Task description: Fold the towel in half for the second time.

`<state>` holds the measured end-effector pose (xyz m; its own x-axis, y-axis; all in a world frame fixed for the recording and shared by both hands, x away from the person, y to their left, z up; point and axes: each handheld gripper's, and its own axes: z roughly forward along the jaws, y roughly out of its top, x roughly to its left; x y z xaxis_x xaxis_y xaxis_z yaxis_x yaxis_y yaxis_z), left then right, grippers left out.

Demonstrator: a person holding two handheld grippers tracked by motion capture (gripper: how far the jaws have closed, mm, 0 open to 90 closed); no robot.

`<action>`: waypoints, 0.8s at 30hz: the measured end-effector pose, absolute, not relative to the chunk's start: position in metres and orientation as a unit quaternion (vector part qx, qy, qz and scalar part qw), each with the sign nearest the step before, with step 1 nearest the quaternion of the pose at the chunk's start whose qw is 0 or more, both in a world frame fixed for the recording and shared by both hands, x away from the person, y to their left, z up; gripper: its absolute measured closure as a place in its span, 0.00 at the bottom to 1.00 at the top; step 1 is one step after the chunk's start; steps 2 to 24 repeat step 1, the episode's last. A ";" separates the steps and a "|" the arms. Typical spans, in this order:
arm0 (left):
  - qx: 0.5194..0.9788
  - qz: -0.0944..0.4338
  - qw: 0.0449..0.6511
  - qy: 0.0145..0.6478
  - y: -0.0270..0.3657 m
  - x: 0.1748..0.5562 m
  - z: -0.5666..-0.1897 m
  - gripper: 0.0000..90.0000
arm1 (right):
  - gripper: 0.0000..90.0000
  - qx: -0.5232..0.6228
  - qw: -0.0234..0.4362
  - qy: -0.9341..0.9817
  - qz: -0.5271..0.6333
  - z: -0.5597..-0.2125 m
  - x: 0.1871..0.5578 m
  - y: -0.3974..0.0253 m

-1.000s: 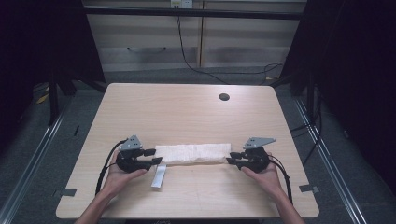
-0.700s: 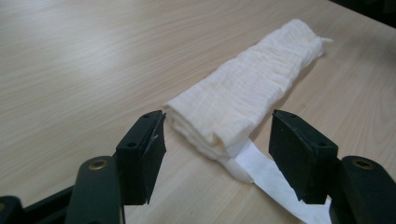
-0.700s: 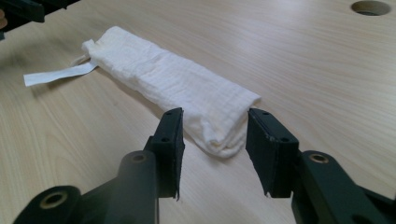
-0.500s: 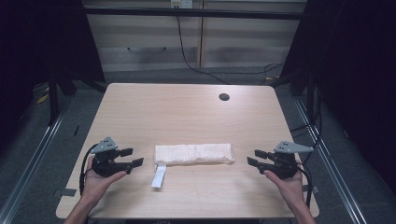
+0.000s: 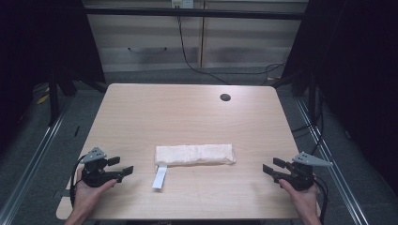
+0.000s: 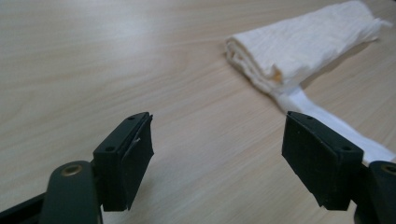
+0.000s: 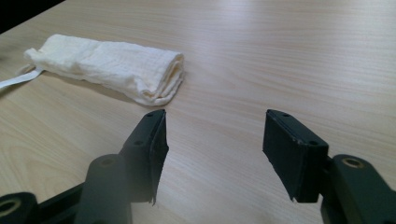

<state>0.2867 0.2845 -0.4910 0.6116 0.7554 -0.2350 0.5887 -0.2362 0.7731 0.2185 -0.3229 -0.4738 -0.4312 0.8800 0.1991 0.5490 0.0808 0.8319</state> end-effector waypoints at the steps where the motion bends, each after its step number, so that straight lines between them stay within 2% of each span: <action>1: 0.781 0.094 0.443 0.431 0.284 0.287 -0.491 0.27 | 0.44 0.502 0.181 0.712 0.456 -0.474 0.219 -0.323; 24: 0.781 0.094 0.443 0.431 0.284 0.287 -0.491 0.27 | 0.44 0.502 0.181 0.712 0.456 -0.474 0.219 -0.323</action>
